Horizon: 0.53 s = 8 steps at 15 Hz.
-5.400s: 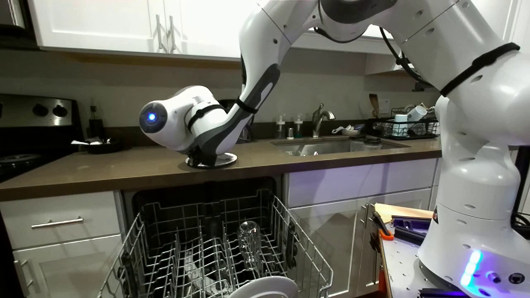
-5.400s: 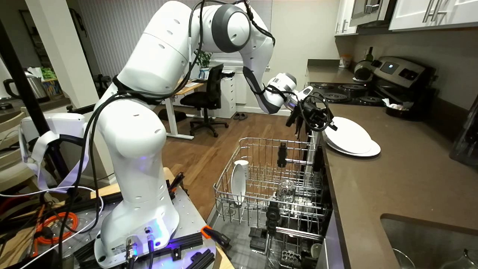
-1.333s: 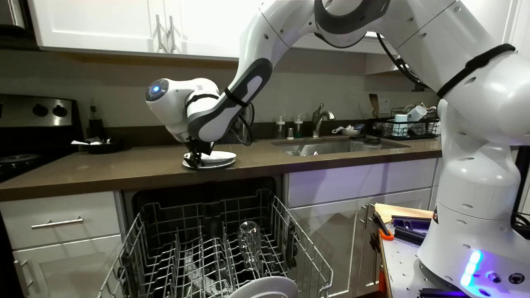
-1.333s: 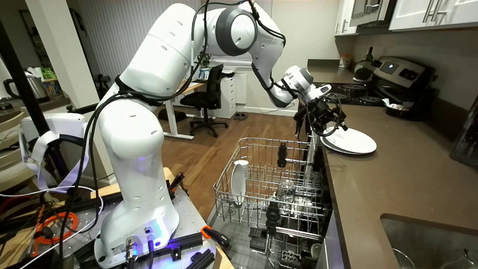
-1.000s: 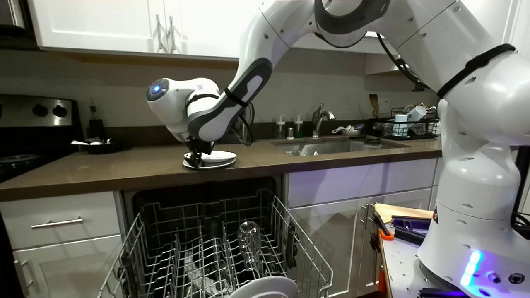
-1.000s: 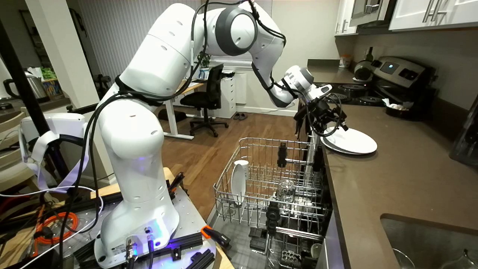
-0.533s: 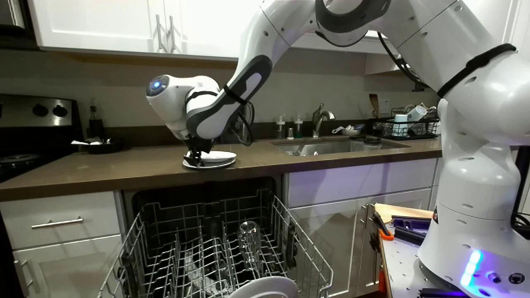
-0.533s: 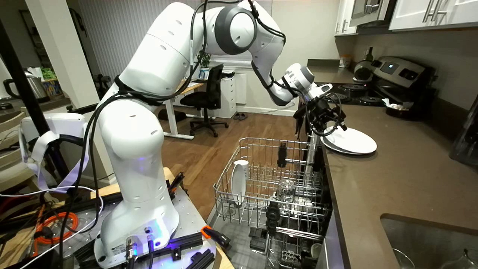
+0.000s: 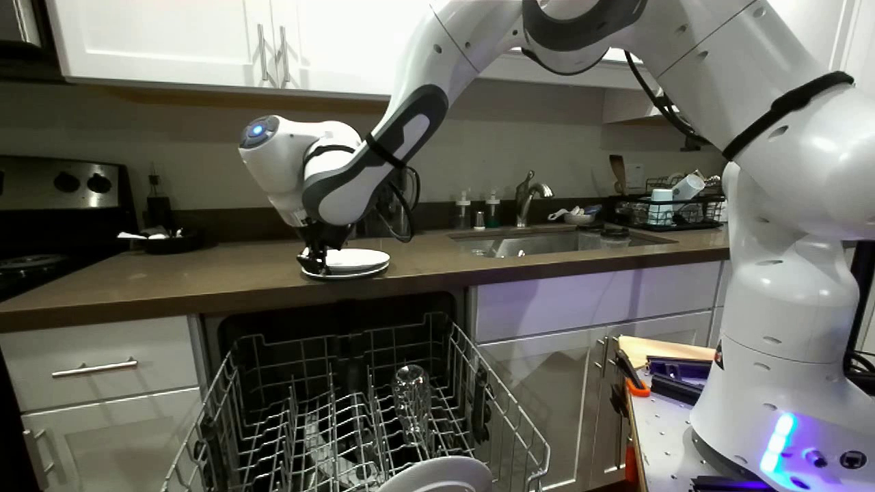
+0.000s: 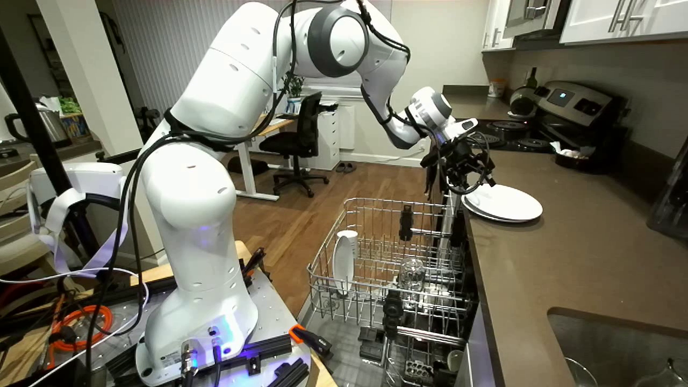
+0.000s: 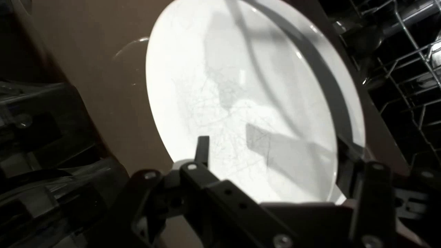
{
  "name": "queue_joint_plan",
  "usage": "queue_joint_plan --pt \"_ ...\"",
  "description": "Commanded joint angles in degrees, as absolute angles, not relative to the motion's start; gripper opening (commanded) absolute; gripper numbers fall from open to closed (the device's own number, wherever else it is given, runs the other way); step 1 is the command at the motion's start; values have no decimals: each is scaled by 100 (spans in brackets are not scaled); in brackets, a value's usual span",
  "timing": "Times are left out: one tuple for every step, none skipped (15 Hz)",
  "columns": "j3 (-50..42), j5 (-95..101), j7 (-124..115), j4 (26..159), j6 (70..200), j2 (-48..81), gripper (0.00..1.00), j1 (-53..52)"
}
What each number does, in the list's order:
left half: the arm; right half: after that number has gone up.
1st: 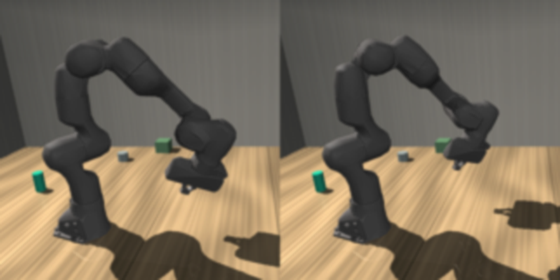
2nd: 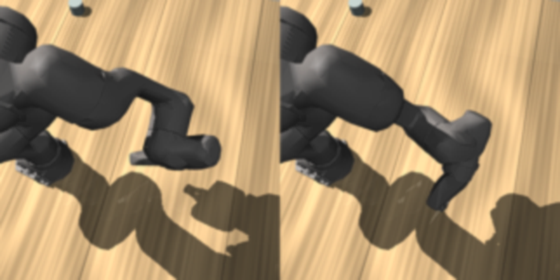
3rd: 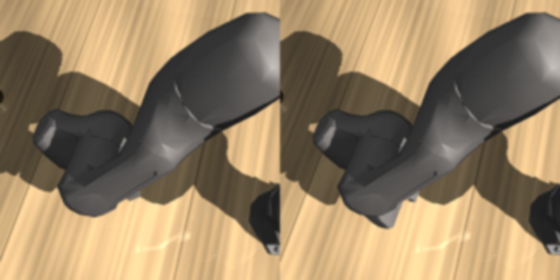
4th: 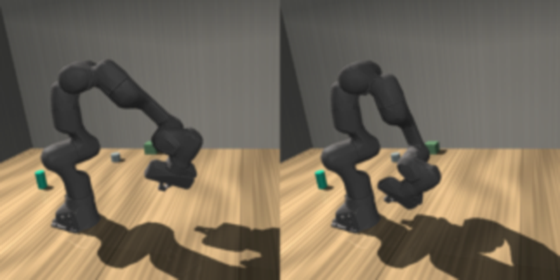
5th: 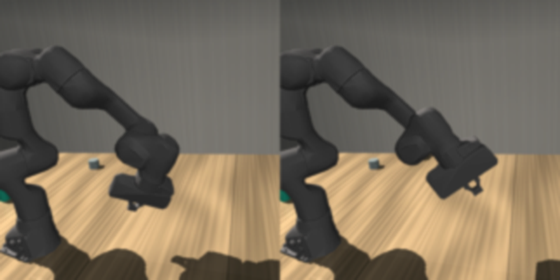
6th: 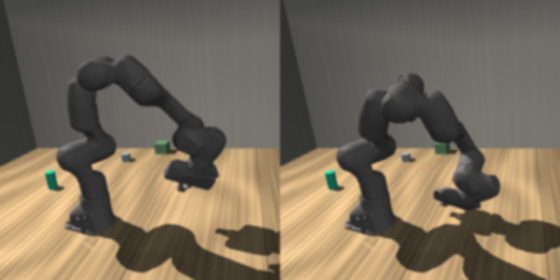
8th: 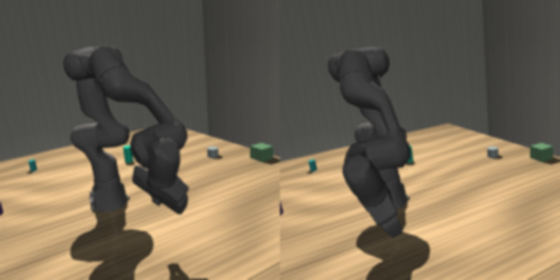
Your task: Remove the plate from the dishwasher and put it on the counter
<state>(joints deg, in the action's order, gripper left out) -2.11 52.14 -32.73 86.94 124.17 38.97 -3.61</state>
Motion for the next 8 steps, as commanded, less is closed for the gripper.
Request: queue_joint_plan --pt "-264 4913 -2925 8879 12605 3678 84 -371" --pt "-266 4859 -2889 8875 12618 3681 82 -372" --pt "-255 4793 -2830 8877 12644 3675 83 -360" --pt "-253 4719 -2781 8881 12663 3668 82 -357" --pt "-245 4632 -2700 8894 12701 3652 83 -346" --pt "-238 4538 -2627 8906 12736 3637 81 -337" --pt "-248 4456 -2559 8908 12756 3628 81 -342" --pt "-242 4343 -2473 8935 12811 3596 80 -330"
